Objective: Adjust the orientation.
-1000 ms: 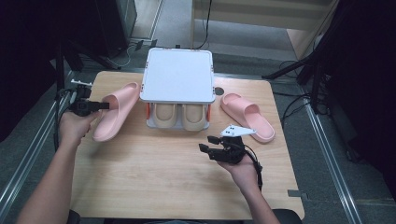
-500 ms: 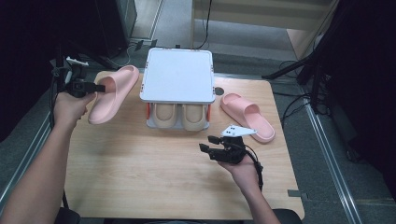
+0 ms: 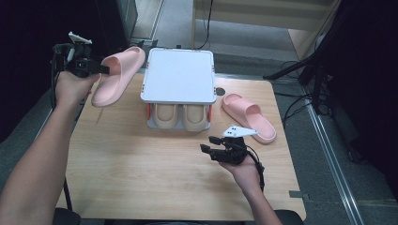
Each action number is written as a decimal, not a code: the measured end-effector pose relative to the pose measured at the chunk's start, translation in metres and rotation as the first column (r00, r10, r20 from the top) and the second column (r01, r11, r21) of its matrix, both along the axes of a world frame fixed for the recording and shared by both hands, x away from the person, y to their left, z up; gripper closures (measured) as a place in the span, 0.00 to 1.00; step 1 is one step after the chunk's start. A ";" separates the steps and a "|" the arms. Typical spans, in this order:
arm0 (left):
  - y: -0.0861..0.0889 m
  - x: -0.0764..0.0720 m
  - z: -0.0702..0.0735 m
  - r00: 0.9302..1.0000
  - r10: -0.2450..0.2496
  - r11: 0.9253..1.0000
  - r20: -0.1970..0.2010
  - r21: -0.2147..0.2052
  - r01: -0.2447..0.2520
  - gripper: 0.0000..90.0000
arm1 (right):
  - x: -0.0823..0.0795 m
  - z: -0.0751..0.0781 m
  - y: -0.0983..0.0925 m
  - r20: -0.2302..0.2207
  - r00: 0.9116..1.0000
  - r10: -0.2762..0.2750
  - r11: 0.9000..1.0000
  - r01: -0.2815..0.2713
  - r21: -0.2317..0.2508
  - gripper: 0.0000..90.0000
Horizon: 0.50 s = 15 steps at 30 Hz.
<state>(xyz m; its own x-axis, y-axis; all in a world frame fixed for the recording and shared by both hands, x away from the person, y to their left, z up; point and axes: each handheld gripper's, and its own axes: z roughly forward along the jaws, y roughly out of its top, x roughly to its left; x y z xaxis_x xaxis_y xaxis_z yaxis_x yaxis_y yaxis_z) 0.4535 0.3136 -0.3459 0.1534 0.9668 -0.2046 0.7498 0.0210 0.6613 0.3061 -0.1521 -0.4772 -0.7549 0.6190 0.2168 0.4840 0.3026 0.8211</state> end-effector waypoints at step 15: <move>-0.065 0.028 0.021 0.997 -0.081 0.996 0.008 0.039 0.080 0.92 | -0.001 0.001 0.001 0.003 1.000 0.012 1.000 -0.012 -0.006 0.55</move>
